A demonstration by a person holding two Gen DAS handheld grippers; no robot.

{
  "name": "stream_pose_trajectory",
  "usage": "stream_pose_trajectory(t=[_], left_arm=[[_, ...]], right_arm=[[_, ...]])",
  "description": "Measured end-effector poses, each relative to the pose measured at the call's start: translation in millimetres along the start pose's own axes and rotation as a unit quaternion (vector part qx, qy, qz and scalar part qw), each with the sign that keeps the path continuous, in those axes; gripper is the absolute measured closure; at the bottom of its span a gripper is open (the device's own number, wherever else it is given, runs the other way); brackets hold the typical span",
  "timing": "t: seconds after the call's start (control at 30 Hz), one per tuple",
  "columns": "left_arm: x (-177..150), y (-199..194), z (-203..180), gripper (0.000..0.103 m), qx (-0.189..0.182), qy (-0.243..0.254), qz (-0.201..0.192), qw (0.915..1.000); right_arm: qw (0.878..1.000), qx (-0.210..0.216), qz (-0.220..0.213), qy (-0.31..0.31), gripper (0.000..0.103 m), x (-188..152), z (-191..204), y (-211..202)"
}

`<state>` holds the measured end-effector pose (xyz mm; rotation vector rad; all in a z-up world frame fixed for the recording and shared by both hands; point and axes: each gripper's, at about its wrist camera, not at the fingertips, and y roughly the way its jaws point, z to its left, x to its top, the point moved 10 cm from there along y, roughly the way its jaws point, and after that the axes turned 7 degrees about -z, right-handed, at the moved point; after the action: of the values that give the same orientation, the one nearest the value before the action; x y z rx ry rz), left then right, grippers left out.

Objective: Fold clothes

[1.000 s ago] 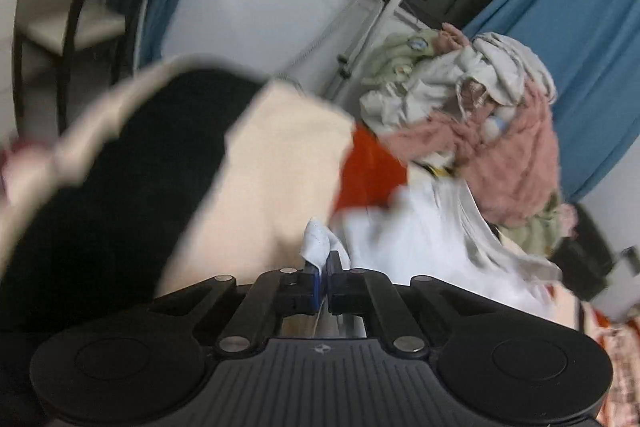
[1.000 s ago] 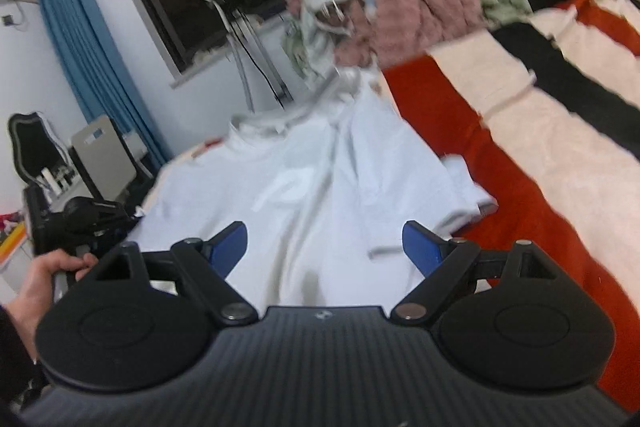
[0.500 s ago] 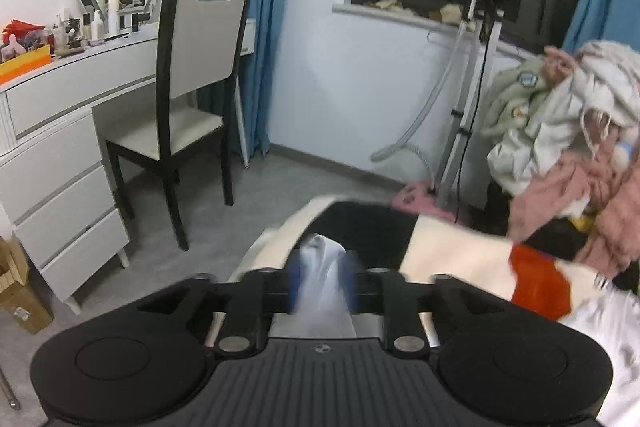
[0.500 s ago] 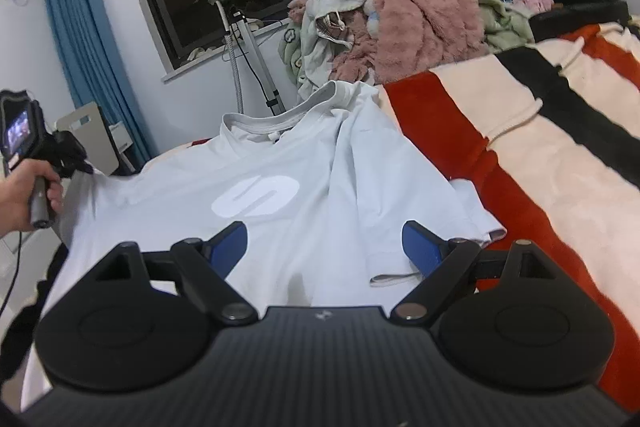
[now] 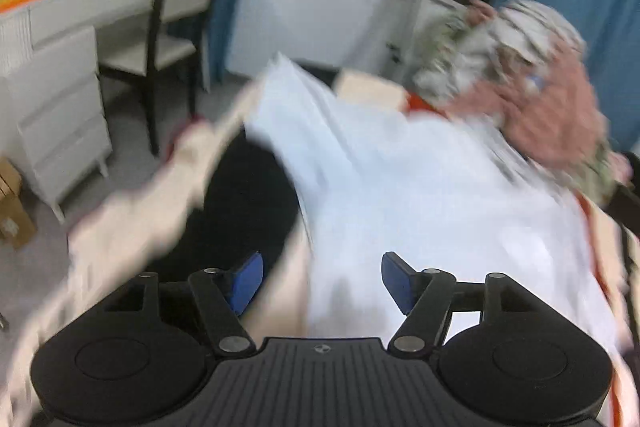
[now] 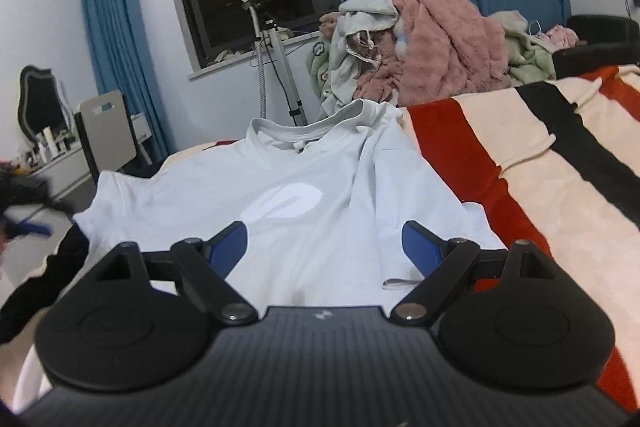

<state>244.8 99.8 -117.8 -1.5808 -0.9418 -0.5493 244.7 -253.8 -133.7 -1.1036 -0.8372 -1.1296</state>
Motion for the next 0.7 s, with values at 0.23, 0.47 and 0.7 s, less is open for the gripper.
stream_pose_trajectory(t=[0.23, 0.47, 0.7], left_arm=[[-85, -92, -20, 0.035, -0.054, 0.032, 0.009, 0.9980], [-143, -114, -8, 0.036, -0.032, 0.030, 0.070, 0.9966], [-152, -123, 8, 0.037, -0.015, 0.017, 0.072, 0.9971]], right_arm=[[1.000, -0.015, -0.005, -0.024, 0.017, -6, 8, -33], [0.999, -0.038, 0.016, -0.019, 0.017, -5, -3, -55], [0.998, -0.057, 0.019, -0.035, 0.017, -7, -13, -61]])
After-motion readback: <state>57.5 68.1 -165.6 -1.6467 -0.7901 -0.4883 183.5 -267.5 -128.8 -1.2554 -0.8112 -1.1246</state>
